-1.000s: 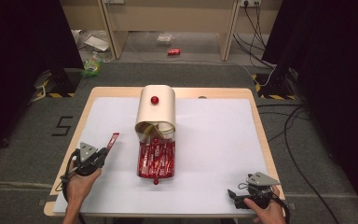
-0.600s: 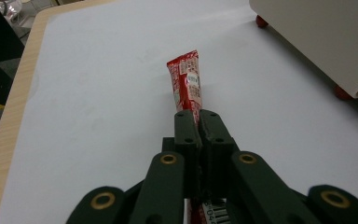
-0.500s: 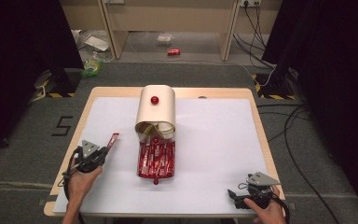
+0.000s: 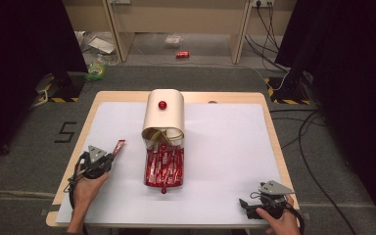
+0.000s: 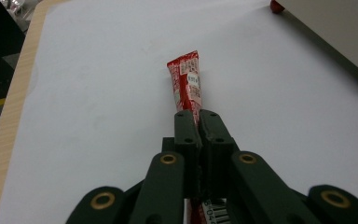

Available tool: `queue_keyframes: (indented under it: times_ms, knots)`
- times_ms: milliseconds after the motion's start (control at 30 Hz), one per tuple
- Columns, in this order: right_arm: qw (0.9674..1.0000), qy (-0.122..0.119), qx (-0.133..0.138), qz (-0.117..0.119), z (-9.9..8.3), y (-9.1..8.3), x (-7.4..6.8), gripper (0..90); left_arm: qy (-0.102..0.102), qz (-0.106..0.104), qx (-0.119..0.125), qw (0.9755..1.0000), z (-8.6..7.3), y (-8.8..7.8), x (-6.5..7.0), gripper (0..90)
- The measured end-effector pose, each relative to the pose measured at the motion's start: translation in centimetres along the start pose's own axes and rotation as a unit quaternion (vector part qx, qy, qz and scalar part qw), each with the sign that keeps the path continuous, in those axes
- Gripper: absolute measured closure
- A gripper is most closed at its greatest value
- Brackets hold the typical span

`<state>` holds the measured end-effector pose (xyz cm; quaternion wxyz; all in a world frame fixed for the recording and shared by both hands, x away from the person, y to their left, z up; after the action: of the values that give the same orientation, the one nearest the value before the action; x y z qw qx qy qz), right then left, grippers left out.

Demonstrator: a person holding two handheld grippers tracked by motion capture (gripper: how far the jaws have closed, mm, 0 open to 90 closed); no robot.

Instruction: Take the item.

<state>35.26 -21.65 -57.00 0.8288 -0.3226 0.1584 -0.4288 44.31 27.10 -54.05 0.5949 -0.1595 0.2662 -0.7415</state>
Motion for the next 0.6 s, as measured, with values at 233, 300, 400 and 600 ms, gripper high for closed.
queue_keyframes:
  times_ms: [233,300,400,600]
  knots:
    - [1.0,0.0,0.0,0.0,0.0,0.0,0.0,0.1,0.003,0.003,-0.01,0.9999,-0.1,0.8,0.0,85.7]
    - [1.0,0.0,0.0,0.0,0.0,0.0,0.0,0.1,0.002,0.004,-0.008,1.0,-0.1,0.9,-0.1,85.7]
    - [1.0,0.0,0.0,0.0,0.0,0.0,0.0,0.1,0.002,0.003,-0.009,1.0,0.0,1.2,-0.1,85.5]
    - [1.0,0.0,0.0,0.0,0.0,0.0,0.0,0.1,0.009,0.004,-0.016,0.9998,-0.3,1.5,0.1,83.3]
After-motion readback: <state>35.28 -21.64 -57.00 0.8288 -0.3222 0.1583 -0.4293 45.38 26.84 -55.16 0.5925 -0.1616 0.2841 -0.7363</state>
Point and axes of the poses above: each handheld gripper's, and its own axes: y roughly forward along the jaws, z roughly out of its top, x roughly to its right, the point moved 10 cm from there along y, roughly forward along the jaws, and after that the axes turned 1 degree about -y, right-handed, at the moved point
